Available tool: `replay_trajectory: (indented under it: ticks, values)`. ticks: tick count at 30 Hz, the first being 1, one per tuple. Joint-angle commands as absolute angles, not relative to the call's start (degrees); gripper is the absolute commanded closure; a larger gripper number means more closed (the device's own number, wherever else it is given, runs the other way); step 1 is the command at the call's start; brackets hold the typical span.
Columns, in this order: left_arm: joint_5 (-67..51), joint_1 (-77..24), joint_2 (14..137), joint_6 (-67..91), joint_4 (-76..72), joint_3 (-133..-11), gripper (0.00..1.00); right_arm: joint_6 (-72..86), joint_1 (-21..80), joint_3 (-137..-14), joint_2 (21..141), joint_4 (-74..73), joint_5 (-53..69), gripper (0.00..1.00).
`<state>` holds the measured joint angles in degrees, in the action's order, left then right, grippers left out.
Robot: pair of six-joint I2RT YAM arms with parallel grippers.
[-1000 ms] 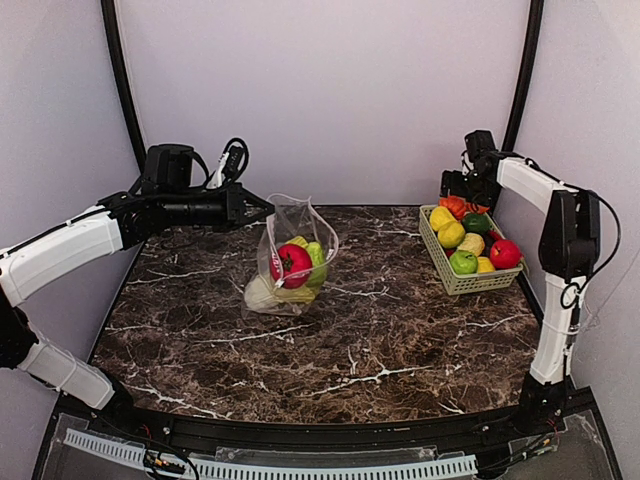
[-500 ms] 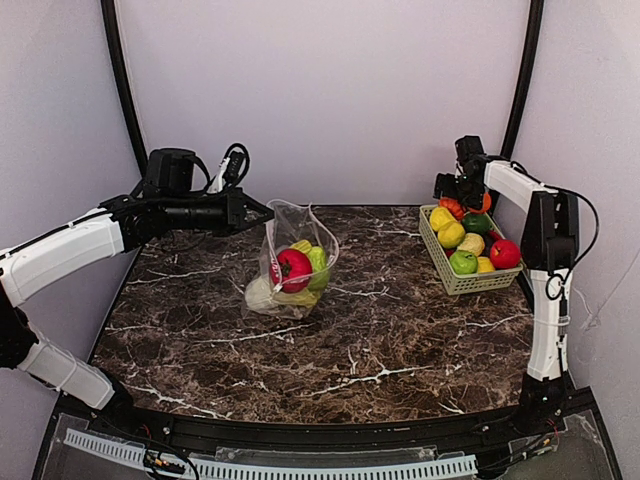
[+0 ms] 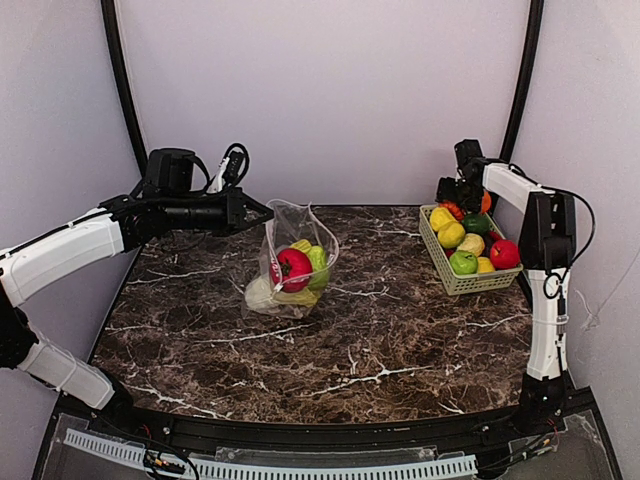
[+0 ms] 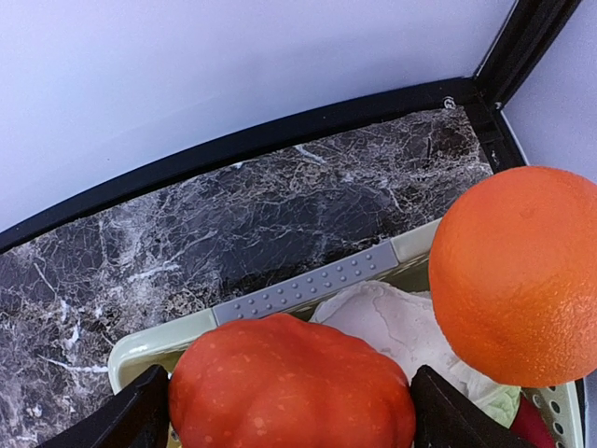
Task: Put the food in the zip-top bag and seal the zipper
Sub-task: Pick up the fake vegetable from the bin, then place the fake vegetable in the zipper food storage bag.
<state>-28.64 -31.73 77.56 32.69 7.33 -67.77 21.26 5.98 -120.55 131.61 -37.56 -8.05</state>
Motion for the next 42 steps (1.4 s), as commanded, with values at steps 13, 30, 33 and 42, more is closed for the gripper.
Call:
replay_trajectory:
  ticks: [13, 30, 33, 42]
  values:
    - [-28.6, -31.4, 76.7, 32.8, 6.0, -66.6, 0.99, 20.6, 6.1, -122.9, 124.7, -38.8, -6.4, 0.23]
    - [-30.3, -31.4, 78.4, 32.0, 6.5, -70.0, 0.99, 15.6, 10.2, -107.4, 98.6, -32.9, 10.9, 0.25]
    - [-31.2, -31.4, 79.3, 32.8, 5.3, -70.2, 0.99, 14.0, 15.1, -101.9, 91.9, -30.4, 17.2, 0.25]
    - [-32.5, -31.4, 80.8, 33.4, 4.3, -71.6, 0.99, 12.4, 37.9, -89.1, 81.3, -22.2, 22.4, 0.24]
